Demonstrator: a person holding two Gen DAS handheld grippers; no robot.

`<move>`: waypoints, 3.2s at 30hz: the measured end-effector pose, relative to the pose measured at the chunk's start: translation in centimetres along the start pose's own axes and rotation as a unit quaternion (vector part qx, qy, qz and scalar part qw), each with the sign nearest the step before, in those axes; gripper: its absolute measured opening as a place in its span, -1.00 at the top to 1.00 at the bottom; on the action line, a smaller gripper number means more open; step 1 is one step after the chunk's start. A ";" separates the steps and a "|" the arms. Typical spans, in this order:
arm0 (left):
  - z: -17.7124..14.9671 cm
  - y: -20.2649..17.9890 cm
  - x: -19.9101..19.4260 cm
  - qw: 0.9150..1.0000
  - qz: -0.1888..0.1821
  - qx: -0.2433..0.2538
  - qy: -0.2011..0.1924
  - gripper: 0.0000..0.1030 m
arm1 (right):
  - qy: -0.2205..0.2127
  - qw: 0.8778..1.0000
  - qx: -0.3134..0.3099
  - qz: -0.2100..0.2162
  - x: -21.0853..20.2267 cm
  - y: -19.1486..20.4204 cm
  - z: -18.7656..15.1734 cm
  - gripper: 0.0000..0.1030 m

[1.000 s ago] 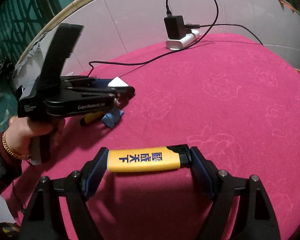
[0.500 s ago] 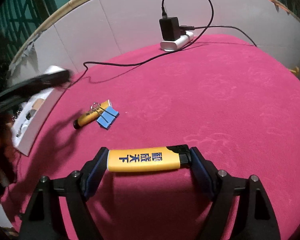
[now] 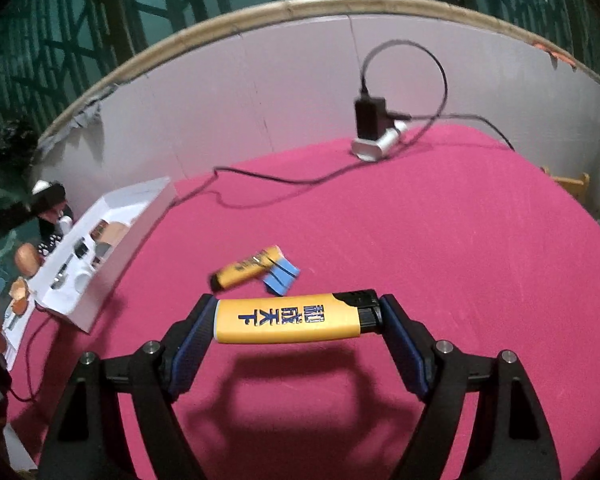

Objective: Organize rigid objects
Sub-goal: 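Grasp the white charger cube with the left gripper while the right holds the lighter, then carry the charger cube and yellow lighter with both grippers over the white tray, then open both grippers to drop the charger cube and lighter into the tray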

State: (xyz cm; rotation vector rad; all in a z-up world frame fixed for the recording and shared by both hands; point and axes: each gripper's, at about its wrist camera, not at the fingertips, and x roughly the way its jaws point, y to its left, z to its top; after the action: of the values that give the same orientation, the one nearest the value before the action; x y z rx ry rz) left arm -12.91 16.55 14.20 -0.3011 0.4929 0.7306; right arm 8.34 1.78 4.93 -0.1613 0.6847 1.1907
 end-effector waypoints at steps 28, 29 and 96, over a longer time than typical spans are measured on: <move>-1.3 9.8 -6.4 0.993 0.059 -0.087 -0.053 0.25 | -0.036 0.995 -0.080 0.039 -1.3 9.6 4.2 -0.57; -1.4 10.1 -6.5 0.993 0.060 -0.088 -0.053 0.25 | -0.036 0.995 -0.082 0.040 -1.3 9.8 4.3 -0.57; -5.4 22.4 2.4 0.978 0.153 -0.133 0.052 0.25 | 0.087 0.981 -0.168 0.035 19.4 29.6 7.9 -0.57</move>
State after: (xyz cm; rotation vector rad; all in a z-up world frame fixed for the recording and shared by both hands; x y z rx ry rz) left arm -28.75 31.47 6.27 -0.5223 0.5481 1.0886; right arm -11.07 32.43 7.05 -0.5335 0.6416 1.3664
